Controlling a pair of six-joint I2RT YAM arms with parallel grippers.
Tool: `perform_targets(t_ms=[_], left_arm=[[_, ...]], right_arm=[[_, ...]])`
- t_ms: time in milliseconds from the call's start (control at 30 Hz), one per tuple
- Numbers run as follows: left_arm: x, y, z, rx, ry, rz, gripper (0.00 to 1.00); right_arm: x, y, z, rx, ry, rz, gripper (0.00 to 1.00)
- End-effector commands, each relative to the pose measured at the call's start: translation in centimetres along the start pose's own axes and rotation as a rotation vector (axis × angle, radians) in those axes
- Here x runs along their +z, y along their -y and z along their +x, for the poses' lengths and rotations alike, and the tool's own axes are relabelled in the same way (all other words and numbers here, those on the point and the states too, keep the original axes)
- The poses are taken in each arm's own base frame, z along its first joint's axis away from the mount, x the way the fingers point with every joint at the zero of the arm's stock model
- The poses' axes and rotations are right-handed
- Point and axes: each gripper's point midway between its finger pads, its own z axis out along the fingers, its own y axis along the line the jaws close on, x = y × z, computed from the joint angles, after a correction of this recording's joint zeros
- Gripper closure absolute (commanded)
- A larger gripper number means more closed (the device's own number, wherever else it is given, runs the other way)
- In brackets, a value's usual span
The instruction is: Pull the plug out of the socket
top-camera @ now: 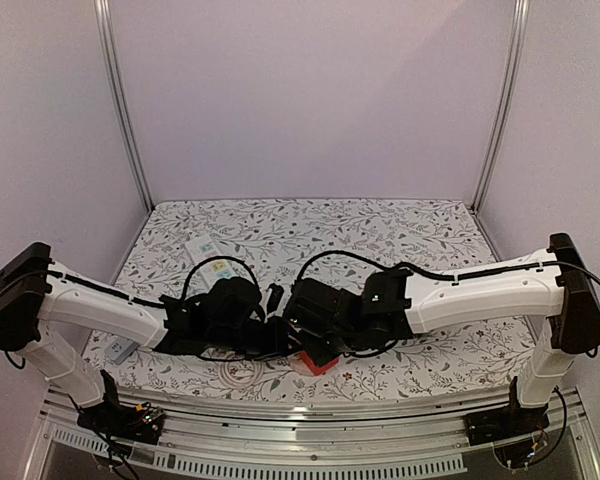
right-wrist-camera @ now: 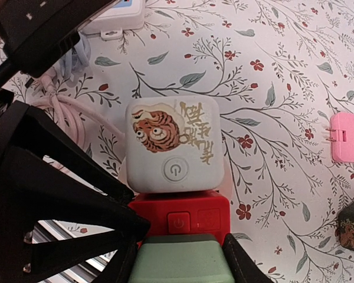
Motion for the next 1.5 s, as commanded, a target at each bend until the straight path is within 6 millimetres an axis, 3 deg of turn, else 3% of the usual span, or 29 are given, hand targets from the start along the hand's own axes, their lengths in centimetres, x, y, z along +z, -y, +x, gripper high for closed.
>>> perform_targets(t_ms=[0, 533, 1467], left_arm=[[0.4, -6.1, 3.7, 0.001, -0.109, -0.216, 0.75], [0.6, -6.2, 3.7, 0.001, -0.112, -0.221, 0.76], [1.0, -6.2, 3.8, 0.004, -0.119, -0.224, 0.78]], right_arm=[[-1.1, -2.0, -1.5, 0.03, 0.054, -0.067, 0.78], [-1.5, -0.8, -2.1, 0.221, 0.076, -0.234, 0.79], [-1.7, -1.4, -2.1, 0.061, 0.043, -0.052, 0.82]])
